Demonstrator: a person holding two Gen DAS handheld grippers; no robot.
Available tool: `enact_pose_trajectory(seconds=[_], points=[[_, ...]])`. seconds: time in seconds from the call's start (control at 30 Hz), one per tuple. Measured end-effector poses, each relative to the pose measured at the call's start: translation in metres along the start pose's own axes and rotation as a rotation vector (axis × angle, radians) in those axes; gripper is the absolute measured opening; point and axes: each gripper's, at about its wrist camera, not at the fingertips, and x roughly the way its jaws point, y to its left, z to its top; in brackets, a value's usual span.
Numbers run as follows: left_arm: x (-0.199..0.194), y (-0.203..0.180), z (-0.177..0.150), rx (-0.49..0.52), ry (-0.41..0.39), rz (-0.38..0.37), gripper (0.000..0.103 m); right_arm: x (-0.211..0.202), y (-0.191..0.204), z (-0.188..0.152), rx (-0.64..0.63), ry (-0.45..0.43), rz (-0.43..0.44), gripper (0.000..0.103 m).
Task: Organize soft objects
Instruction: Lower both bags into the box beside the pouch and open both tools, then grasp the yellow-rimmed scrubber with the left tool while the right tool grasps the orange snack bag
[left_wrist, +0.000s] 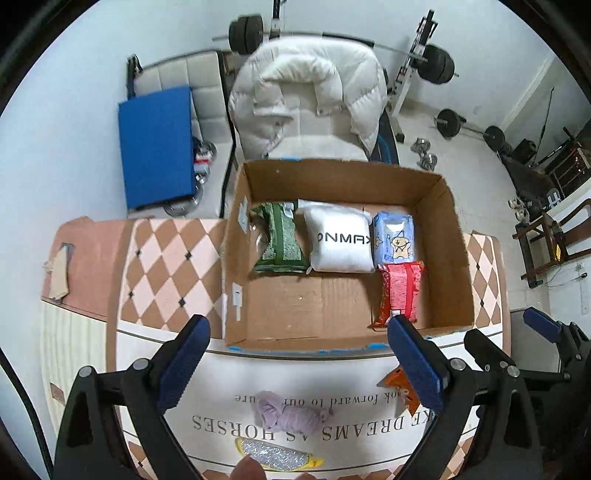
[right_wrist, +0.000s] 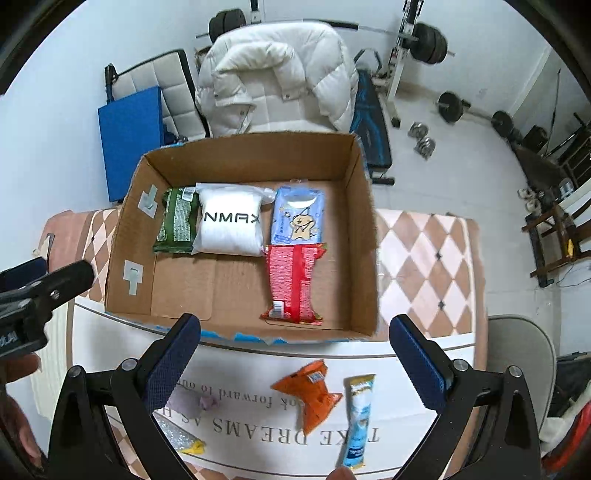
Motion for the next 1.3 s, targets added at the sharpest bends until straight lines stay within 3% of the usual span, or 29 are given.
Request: enact_pose_trajectory(seconds=[0.1,0.17,0.2,0.4,0.43,0.47,0.5,0.53,0.63,0.67,0.8,0.87,0.93,1.07,1.17,1.2,1.23,1.3], points=[[-0.02,-0.004,-0.011,0.01,-0.046,0.018,0.102,-0.022,0.007,-0.017,-0.007,-0.036,-0.009,0.103],[-0.034,-0.008,-0.019,0.016,-0.076,0.029,0.102,-0.033,0.004,-0.049,-0.008,-0.059,-0.005,0.103],[-0.038,-0.01,-0.022,0.019,-0.083,0.033,0.102,-0.011,-0.018,-0.068,-0.01,-0.074,-0.001,0.103],[-0.057,-0.008,-0.036,-0.021,-0.094,0.028,0.102,-0.018,-0.025,-0.078,-0.002,-0.125,0.057,0.103],[-0.057,-0.005,-0.039,-0.036,-0.09,0.025,0.102,-0.034,-0.023,-0.076,-0.001,-0.127,0.07,0.103],[-0.055,0.0,-0.045,-0.058,-0.077,0.028,0.102,-0.013,-0.027,-0.089,-0.005,-0.124,0.077,0.103],[-0.051,0.004,-0.052,-0.082,-0.057,0.029,0.102,-0.018,-0.026,-0.09,-0.007,-0.117,0.087,0.103],[-0.046,0.01,-0.06,-0.111,-0.033,0.02,0.102,0.007,-0.033,-0.095,-0.009,-0.109,0.094,0.103],[-0.012,0.038,-0.101,-0.26,0.097,-0.008,0.102,0.029,-0.038,-0.107,-0.033,-0.056,0.106,0.103],[0.004,0.049,-0.119,-0.32,0.149,-0.024,0.102,0.066,-0.047,-0.115,-0.037,-0.034,0.104,0.103],[0.074,0.083,-0.187,-0.563,0.35,-0.128,0.101,0.139,-0.058,-0.138,-0.034,0.083,0.113,0.103],[0.108,0.093,-0.217,-0.677,0.437,-0.191,0.092,0.159,-0.06,-0.146,-0.038,0.124,0.107,0.103],[0.131,0.092,-0.236,-0.73,0.493,-0.202,0.082,0.175,-0.061,-0.151,-0.043,0.151,0.091,0.103],[0.168,0.082,-0.255,-0.782,0.573,-0.215,0.082,0.221,-0.068,-0.155,-0.027,0.208,0.06,0.103],[0.183,0.075,-0.257,-0.77,0.587,-0.167,0.081,0.246,-0.071,-0.152,-0.031,0.235,0.04,0.103],[0.187,0.073,-0.256,-0.754,0.59,-0.15,0.077,0.267,-0.073,-0.153,-0.04,0.242,0.026,0.103],[0.19,0.072,-0.255,-0.738,0.594,-0.136,0.067,0.276,-0.072,-0.151,-0.056,0.254,0.016,0.103],[0.191,0.069,-0.25,-0.687,0.596,-0.115,0.063,0.308,-0.074,-0.151,-0.079,0.281,0.005,0.103]])
